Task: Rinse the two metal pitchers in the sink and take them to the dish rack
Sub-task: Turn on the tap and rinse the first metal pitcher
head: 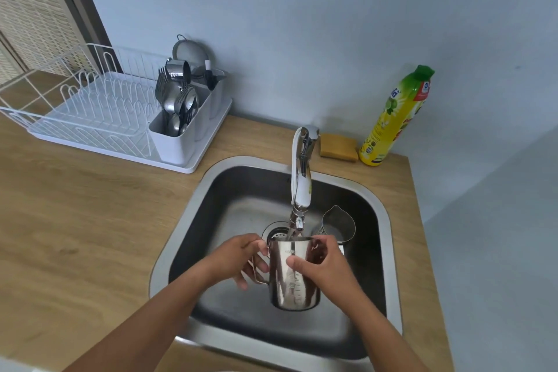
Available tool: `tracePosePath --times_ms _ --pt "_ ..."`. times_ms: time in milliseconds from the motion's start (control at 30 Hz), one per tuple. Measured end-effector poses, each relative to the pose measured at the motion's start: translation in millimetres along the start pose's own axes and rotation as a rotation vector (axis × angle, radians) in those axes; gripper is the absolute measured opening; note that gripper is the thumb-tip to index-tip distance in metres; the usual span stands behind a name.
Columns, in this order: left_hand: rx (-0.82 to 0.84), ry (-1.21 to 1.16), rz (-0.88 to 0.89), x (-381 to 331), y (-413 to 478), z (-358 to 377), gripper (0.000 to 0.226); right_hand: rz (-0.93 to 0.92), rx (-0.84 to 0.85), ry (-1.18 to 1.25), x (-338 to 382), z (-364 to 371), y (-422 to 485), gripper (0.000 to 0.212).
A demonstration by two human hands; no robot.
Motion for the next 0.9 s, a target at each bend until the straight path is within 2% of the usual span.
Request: tracePosePath --times_ms 133,233,400,500,567,633,700,800,900 --pt "0.138 -0.148 0.027 1 12 13 0.021 -0.023 -0.025 -0.168 8 -12 -10 0.076" --pt "0.171 -0.173 0.040 0 21 14 0.015 -0.066 -0.091 -0.342 17 -17 -15 0.083" --pt "0.073 -0.127 0.122 -6 31 4 0.006 -0.163 -0.126 -0.493 28 -21 -14 0.087" --pt "-0.038 -0.070 0.179 -12 31 -2 0.011 -0.208 -0.131 -0.558 25 -21 -1 0.091" --pt "-0.146 0.046 0.194 -16 27 -8 0.011 -0.216 -0.137 -0.524 22 -19 8 0.087" --pt "-0.269 0.273 0.222 -23 19 -14 0.006 -0.200 -0.148 -0.462 19 -15 17 0.087" --pt "-0.354 0.529 0.238 -34 9 -17 0.011 -0.174 -0.153 -0.390 16 -7 24 0.088" --pt "-0.429 0.759 0.202 -50 -7 -21 0.016 -0.176 -0.156 -0.301 16 4 32 0.090" --pt "-0.469 0.901 0.161 -58 -20 -25 0.019 -0.159 -0.068 -0.164 17 14 37 0.087"
Point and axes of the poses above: each hand's wrist, its own y-axis towards the middle knuckle, its own z-axis out of the palm, x = y × z, the point moved 3 cm from there along y, towards the middle knuckle, and after that the axes turned 13 degrees about x, right-handed, at the moved point
